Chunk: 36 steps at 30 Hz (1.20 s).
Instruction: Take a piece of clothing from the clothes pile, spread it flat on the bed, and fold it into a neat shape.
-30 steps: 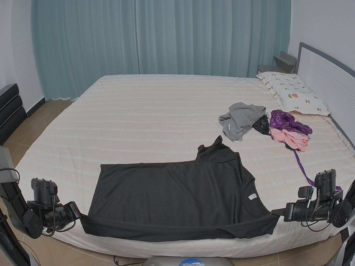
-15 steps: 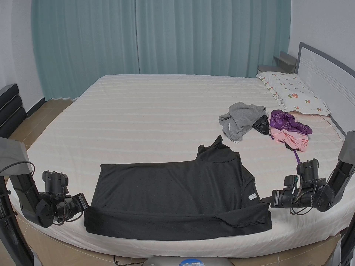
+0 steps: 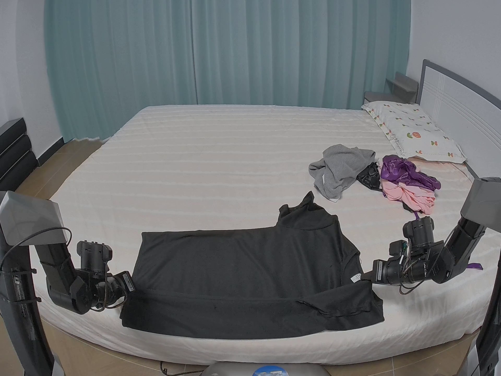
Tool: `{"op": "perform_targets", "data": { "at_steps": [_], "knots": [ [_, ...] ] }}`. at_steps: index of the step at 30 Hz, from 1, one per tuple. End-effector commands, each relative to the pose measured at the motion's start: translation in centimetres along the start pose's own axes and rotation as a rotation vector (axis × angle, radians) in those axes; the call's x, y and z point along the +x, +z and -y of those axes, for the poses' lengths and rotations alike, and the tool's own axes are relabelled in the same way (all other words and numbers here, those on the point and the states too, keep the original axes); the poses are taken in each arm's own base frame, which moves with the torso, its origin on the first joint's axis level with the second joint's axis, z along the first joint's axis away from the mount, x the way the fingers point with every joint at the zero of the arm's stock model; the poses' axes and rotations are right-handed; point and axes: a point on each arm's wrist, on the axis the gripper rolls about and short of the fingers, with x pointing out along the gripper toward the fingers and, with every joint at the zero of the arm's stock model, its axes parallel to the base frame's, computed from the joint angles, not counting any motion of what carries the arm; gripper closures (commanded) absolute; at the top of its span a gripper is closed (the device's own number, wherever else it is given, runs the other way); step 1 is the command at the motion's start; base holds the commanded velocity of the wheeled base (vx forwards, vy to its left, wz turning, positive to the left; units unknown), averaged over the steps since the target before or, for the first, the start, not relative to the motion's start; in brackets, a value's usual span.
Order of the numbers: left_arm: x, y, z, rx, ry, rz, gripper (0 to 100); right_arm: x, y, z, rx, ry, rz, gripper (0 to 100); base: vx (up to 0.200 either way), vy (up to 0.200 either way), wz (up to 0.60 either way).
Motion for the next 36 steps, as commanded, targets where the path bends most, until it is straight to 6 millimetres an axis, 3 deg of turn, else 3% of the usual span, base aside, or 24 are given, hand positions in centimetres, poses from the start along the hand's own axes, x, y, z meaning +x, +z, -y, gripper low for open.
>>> {"op": "perform_targets", "data": {
  "at_steps": [1,3,4,8,11,20,24,28,36],
  "knots": [
    [1.1,-0.6,-0.1,0.0,0.011,-0.027,100,1.2,-0.3,0.4,0.006,-0.005,-0.028,0,0.0,0.0,0.0],
    [1.2,-0.6,0.0,-0.001,0.008,-0.025,100,1.4,-0.4,0.4,0.008,-0.006,-0.033,0,0.0,0.0,0.0],
    [1.2,-0.5,0.0,-0.001,0.008,-0.024,0,1.4,-0.4,0.4,0.007,-0.004,-0.031,0,0.0,0.0,0.0],
    [1.1,-0.3,0.1,-0.01,0.002,-0.013,0,0.9,0.0,0.1,0.016,0.006,-0.007,0,0.0,0.0,0.0],
    [0.2,0.4,0.4,-0.051,-0.016,0.017,0,-0.9,0.2,-0.7,0.072,0.027,0.024,0,0.0,0.0,0.0],
    [-3.9,1.7,0.6,-0.169,-0.123,0.06,0,-2.9,-4.1,-1.8,0.166,0.088,0.003,0,0.0,0.0,0.0],
    [-5.1,0.6,0.2,-0.199,-0.155,0.002,0,-2.4,-5.9,-1.1,0.172,0.11,0.029,0,0.0,0.0,0.0],
    [-5.2,-0.1,-0.1,-0.227,-0.159,-0.043,0,-1.7,-6.8,-1.3,0.148,0.139,0.066,0,0.0,0.0,0.0],
    [-5.2,-0.2,0.0,-0.303,-0.206,-0.091,0,-3.0,-8.0,-2.7,0.288,0.119,0.079,0,0.0,0.0,0.0]
  ]
}}
